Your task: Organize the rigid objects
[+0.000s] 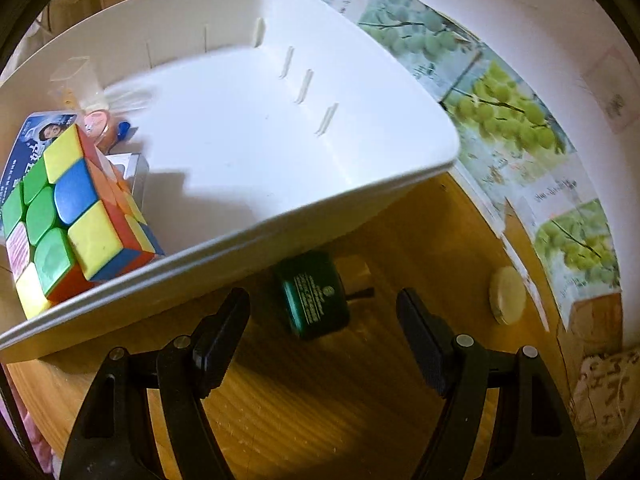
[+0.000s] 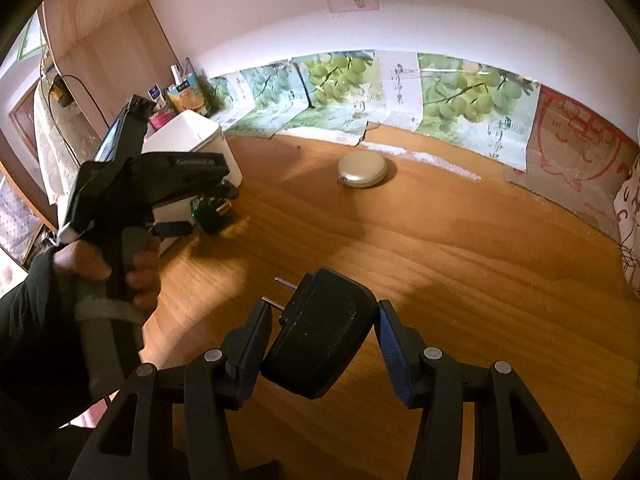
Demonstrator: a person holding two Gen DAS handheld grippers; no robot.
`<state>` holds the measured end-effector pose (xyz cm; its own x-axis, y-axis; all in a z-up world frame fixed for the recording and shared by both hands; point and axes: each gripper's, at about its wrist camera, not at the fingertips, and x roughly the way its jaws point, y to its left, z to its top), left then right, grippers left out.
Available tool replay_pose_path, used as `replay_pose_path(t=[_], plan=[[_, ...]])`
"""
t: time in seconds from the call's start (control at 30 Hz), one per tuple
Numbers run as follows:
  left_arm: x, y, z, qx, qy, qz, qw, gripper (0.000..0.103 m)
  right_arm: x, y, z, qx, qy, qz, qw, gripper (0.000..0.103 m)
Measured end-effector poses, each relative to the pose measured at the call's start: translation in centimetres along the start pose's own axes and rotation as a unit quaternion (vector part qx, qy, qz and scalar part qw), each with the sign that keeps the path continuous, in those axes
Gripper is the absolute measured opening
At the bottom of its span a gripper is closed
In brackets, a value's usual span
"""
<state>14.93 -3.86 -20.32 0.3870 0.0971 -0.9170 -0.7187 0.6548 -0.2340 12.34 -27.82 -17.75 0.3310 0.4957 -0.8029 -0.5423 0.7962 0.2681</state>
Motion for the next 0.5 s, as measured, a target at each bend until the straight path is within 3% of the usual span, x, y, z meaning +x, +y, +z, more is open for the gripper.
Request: replay_pose_path(t=[0.5], plan=[[0.79, -0.44, 0.06, -0.019, -0.013, 0.066, 0.9976, 0.074, 0.21, -0.21, 0.09, 0.001, 0.016, 0.003, 1.0, 0.053]])
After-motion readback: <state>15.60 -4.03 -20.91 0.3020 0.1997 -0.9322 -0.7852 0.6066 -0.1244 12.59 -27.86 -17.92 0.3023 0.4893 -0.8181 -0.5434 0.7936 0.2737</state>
